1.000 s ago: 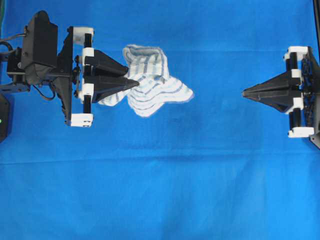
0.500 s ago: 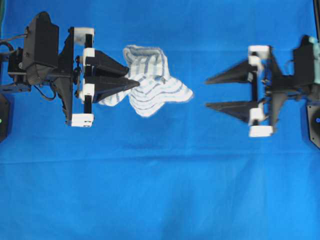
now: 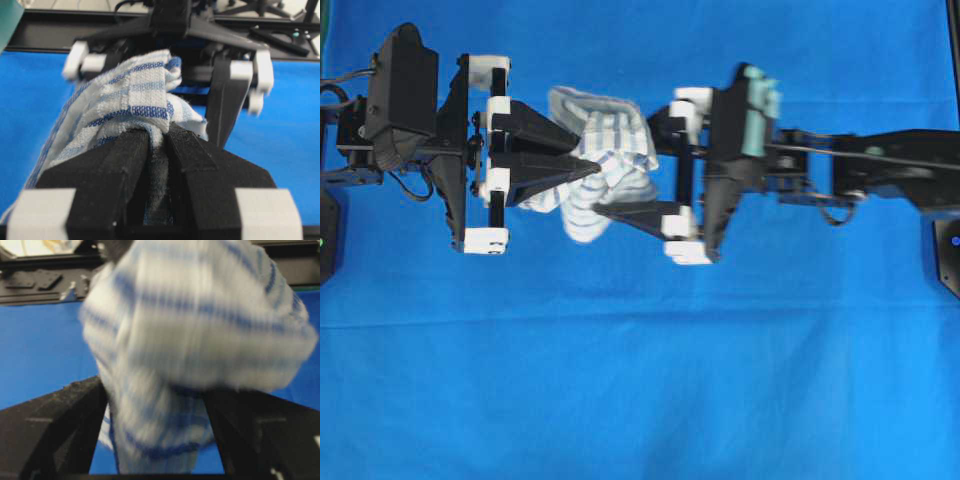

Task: Hand over the towel.

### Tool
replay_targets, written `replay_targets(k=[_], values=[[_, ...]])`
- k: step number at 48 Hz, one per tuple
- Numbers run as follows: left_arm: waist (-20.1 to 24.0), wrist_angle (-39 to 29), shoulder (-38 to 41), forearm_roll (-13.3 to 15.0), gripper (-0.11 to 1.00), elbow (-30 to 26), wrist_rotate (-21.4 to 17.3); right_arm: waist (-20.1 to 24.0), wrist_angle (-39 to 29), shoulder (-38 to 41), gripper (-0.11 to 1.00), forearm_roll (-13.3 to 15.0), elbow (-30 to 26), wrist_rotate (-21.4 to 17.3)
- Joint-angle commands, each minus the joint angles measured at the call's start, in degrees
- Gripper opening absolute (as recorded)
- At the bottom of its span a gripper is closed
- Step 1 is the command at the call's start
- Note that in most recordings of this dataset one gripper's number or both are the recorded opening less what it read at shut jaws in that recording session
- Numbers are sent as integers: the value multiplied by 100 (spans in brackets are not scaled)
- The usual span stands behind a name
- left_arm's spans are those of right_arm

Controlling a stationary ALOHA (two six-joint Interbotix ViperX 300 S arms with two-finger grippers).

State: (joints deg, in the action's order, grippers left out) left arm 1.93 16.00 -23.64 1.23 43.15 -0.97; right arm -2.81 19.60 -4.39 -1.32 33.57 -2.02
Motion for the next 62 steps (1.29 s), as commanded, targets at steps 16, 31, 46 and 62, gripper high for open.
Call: replay_targets(k=[16,31,46,62], values=[[-26,70,-35,0,6,-141,0,-70,-88,308,72,-9,-589,35],[-18,220,-35,0,6,-149,0,-79,-264,272,6,88,-554,79],[44,255,-35,0,9,-149,0,-70,-246,88,3,88,-413,62],[53,396,-334,0,92,62,18,-26,-246,-237,3,79,-123,53]])
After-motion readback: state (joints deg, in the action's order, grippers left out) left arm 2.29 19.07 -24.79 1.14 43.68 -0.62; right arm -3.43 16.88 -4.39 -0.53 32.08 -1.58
